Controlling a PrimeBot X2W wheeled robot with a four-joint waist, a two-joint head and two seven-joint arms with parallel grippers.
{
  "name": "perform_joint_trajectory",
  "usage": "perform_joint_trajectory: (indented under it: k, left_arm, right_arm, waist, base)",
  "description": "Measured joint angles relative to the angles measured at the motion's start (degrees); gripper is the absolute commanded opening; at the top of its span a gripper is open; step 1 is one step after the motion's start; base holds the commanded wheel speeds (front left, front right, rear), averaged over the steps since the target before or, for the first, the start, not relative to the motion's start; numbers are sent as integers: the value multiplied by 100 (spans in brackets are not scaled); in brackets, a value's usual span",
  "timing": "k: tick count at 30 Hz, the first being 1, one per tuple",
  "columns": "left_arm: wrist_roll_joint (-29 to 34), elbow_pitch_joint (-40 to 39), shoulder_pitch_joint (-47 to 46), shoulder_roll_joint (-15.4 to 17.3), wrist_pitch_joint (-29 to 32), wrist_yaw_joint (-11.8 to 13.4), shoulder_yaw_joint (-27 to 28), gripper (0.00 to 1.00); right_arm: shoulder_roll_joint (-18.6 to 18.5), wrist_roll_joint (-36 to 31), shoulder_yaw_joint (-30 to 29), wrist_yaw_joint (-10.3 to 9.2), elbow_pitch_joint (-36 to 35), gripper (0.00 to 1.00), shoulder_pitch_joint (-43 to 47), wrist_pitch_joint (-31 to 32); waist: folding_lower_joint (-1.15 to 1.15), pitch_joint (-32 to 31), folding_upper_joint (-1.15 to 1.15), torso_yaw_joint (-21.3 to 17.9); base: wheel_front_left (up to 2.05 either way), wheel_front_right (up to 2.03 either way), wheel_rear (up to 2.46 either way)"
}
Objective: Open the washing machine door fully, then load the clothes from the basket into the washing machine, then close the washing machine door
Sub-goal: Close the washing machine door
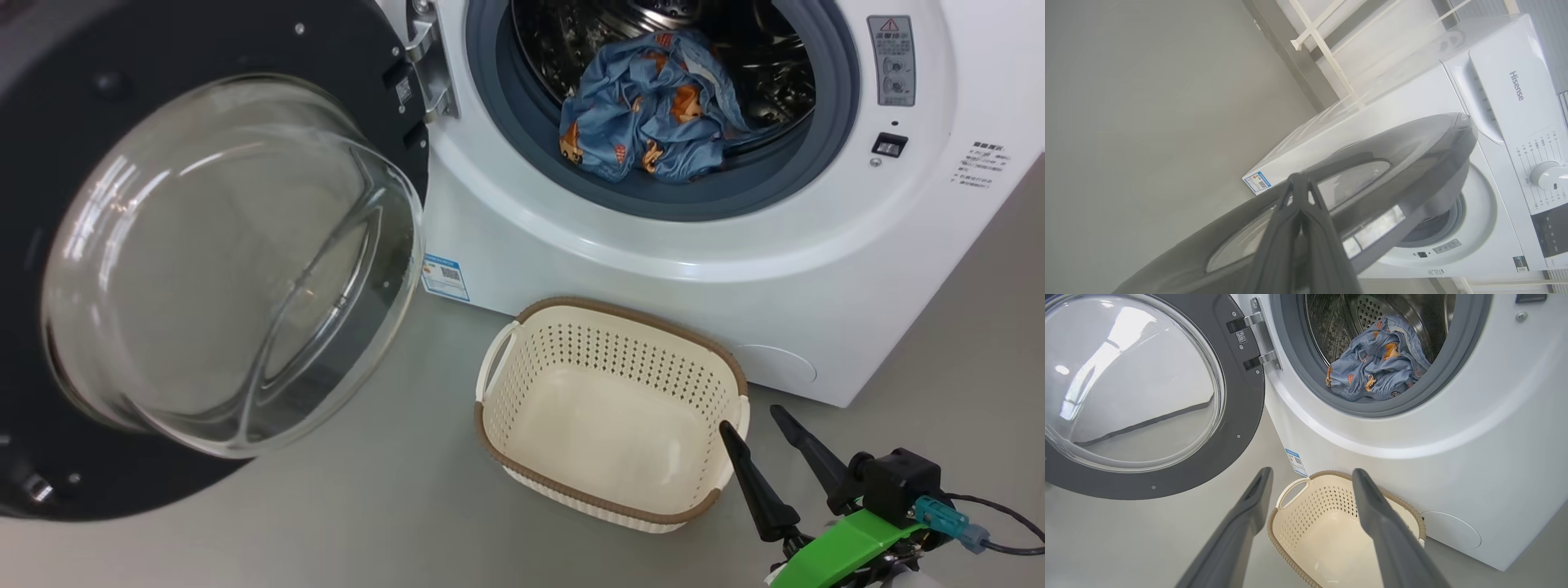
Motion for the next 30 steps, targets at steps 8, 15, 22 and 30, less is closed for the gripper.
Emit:
perform_joint_trajectory:
  k: [8,15,22,30]
  left_arm:
    - [-230,-521,114,-56,697,-1,-227,0]
    - [-554,-1407,410,-124,1333,-1,-271,0]
    - [-723,-2167,733,-293,1782,-1,-257,0]
    - [-913,-2983,911,-659,2260,-1,-302,0]
  right_arm:
    - [103,9,-88,0,-8,100,138,0]
    - [199,9,-202,0,-41,100,270,0]
    - [261,9,-298,0,-66,100,453,0]
    - [297,9,-415,0,-110,100,453,0]
  waist:
    - [0,-210,0,1]
    - [0,-398,0,4]
    - [0,-488,0,-74]
    - [0,-489,0,-280]
  base:
    - [0,0,0]
    - [0,0,0]
    - [0,0,0]
    - [0,0,0]
